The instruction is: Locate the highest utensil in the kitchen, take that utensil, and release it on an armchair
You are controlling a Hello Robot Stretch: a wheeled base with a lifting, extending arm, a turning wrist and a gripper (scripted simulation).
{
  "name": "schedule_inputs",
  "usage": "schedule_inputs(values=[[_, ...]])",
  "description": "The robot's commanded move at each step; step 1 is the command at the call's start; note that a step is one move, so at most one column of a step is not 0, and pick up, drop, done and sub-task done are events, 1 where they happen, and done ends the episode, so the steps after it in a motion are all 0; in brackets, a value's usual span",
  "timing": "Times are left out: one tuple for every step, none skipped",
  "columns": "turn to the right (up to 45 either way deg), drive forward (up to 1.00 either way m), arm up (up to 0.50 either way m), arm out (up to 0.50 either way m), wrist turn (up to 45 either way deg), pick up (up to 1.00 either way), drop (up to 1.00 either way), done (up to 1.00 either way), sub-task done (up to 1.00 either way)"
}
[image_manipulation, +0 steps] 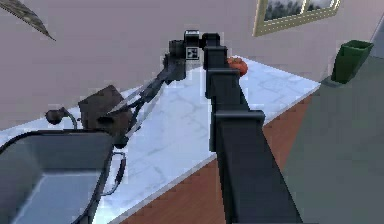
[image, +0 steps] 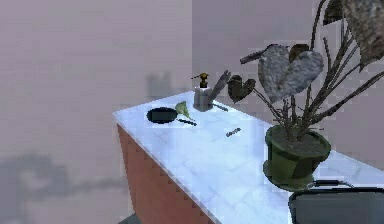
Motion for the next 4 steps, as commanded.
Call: schedule_inputs(values=[[0.0, 0.0, 0.0, -0.4, 0.0, 0.0, 0.0, 0.0, 0.0], [45.0, 0.0, 0.0, 0.0, 0.0, 0.0, 0.0, 0.0, 0.0], [45.0, 0.0, 0.0, 0.0, 0.0, 0.0, 0.0, 0.0, 0.0], [45.0, 0.0, 0.0, 0.0, 0.0, 0.0, 0.0, 0.0, 0.0]])
